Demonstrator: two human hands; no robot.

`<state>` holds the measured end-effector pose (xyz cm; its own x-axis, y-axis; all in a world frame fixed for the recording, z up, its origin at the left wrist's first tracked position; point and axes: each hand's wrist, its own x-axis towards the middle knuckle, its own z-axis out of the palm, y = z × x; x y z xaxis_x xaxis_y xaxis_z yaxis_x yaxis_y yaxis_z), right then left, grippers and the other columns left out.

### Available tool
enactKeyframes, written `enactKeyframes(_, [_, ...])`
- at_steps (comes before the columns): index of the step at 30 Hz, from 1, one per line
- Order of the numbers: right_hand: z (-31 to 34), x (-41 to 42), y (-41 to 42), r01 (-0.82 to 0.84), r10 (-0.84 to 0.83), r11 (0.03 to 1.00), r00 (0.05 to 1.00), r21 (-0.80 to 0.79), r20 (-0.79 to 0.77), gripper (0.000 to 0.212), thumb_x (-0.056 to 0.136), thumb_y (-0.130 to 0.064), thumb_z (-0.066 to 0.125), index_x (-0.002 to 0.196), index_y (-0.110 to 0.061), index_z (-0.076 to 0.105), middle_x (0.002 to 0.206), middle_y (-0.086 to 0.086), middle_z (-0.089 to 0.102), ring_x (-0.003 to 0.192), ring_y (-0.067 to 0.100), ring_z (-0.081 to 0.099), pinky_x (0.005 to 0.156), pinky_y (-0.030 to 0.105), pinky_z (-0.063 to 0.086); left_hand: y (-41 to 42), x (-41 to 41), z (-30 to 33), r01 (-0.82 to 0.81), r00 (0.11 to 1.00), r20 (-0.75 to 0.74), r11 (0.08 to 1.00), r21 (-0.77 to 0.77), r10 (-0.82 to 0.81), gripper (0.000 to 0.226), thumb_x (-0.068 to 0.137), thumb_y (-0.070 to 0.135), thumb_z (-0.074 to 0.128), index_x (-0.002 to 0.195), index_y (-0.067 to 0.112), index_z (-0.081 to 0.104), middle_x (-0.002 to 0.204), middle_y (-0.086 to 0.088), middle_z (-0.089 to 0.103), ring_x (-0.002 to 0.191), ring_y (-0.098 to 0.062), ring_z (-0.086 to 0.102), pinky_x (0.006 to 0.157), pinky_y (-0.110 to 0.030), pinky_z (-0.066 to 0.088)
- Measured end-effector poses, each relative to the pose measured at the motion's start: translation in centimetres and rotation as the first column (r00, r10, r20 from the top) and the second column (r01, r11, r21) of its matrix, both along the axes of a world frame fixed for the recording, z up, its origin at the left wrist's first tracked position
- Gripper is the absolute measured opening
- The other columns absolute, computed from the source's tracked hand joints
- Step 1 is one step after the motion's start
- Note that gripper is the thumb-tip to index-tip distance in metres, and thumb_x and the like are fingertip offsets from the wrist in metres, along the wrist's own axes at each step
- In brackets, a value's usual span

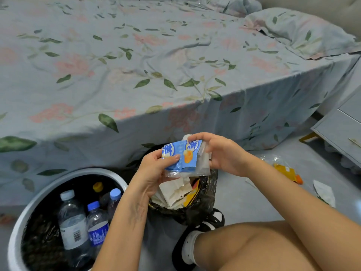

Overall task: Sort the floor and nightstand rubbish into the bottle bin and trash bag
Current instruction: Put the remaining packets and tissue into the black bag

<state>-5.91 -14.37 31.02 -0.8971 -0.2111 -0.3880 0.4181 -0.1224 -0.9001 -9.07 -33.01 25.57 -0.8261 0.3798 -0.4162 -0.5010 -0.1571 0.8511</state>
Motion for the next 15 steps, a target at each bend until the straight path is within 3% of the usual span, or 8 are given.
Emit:
enactKeyframes(1, [-0.2,0.0,0.1,0.035,-0.033,0.998,0.999,-0.058,0.033,0.046,0.070,-0.009,0.058,0.115,-0.017,0.059,0.110,0.002,0.068,0.092,0.017,0.069,0.070,0.028,0.058,0.0,0.0,-0.2,-0.025,0.999,-0.024,1.000,-0.003,0.024,0.023,0.084,0.002,0.067,0.106,0.006,0.067,0.079,-0.005,0.073,0.060,-0.013,0.069,0.048,-0.024,0.055])
enactKeyframes(3, [-0.9,-0.2,0.1,0.087,-0.089,0.996,0.995,0.026,0.043,0.055,0.076,-0.018,0.073,0.125,-0.013,0.051,0.114,0.007,0.067,0.093,0.017,0.070,0.077,0.034,0.059,0.2,0.1,-0.5,-0.050,0.996,-0.079,0.999,-0.017,0.048,0.028,0.084,0.001,0.068,0.110,0.007,0.065,0.086,-0.007,0.074,0.067,-0.016,0.071,0.051,-0.025,0.056])
enactKeyframes(5, [-1.7,-0.3,0.0,0.039,-0.029,0.962,0.999,0.271,-0.040,0.036,0.085,-0.017,0.070,0.117,-0.004,0.059,0.109,0.015,0.070,0.091,0.020,0.070,0.086,0.043,0.057,0.3,0.0,-1.0,-0.044,0.992,-0.124,0.997,-0.059,0.036,0.031,0.084,0.001,0.069,0.113,0.009,0.062,0.096,-0.012,0.074,0.079,-0.021,0.073,0.059,-0.030,0.058])
enactKeyframes(7, [-2.4,-0.4,0.1,0.046,0.018,0.875,0.992,0.482,-0.127,0.019,0.086,-0.018,0.070,0.097,-0.002,0.067,0.096,0.016,0.073,0.084,0.019,0.068,0.085,0.045,0.054,0.4,0.0,-1.6,-0.002,0.991,-0.130,0.994,-0.111,-0.013,0.033,0.082,0.001,0.071,0.112,0.011,0.061,0.106,-0.017,0.072,0.090,-0.026,0.071,0.073,-0.038,0.059])
enactKeyframes(9, [-2.6,-0.5,0.4,0.057,0.085,0.758,0.979,0.650,-0.184,0.016,0.083,-0.023,0.072,0.082,-0.007,0.067,0.080,0.011,0.070,0.073,0.014,0.060,0.073,0.039,0.050,0.2,-0.2,-2.3,0.023,0.972,-0.219,0.968,-0.248,-0.079,0.037,0.078,0.005,0.076,0.108,0.019,0.060,0.112,-0.013,0.068,0.096,-0.022,0.067,0.083,-0.039,0.057])
enactKeyframes(11, [-2.5,-0.6,0.6,0.034,0.183,0.612,0.966,0.790,-0.184,0.020,0.082,-0.027,0.073,0.080,-0.008,0.067,0.076,0.012,0.067,0.068,0.016,0.055,0.065,0.032,0.043,-0.3,-0.6,-2.4,-0.018,0.931,-0.339,0.913,-0.407,-0.133,0.049,0.074,0.016,0.081,0.114,0.029,0.056,0.119,-0.001,0.060,0.105,-0.014,0.061,0.091,-0.035,0.052])
enactKeyframes(13, [-2.4,-0.6,0.5,0.001,0.256,0.518,0.954,0.855,-0.156,0.019,0.081,-0.029,0.073,0.080,-0.010,0.068,0.074,0.008,0.066,0.065,0.014,0.054,0.060,0.026,0.040,-0.5,-0.8,-2.0,-0.023,0.911,-0.383,0.909,-0.416,-0.152,0.056,0.074,0.021,0.081,0.122,0.031,0.053,0.120,0.004,0.060,0.107,-0.012,0.061,0.094,-0.033,0.051])
enactKeyframes(15, [-2.2,-0.5,0.2,-0.036,0.302,0.484,0.945,0.874,-0.128,0.013,0.081,-0.029,0.073,0.076,-0.020,0.064,0.065,-0.005,0.060,0.058,0.004,0.050,0.052,0.015,0.035,-0.3,-0.7,-1.6,0.070,0.879,-0.406,0.910,-0.408,-0.249,0.046,0.077,0.020,0.079,0.118,0.027,0.059,0.110,0.003,0.068,0.100,-0.012,0.067,0.093,-0.035,0.054])
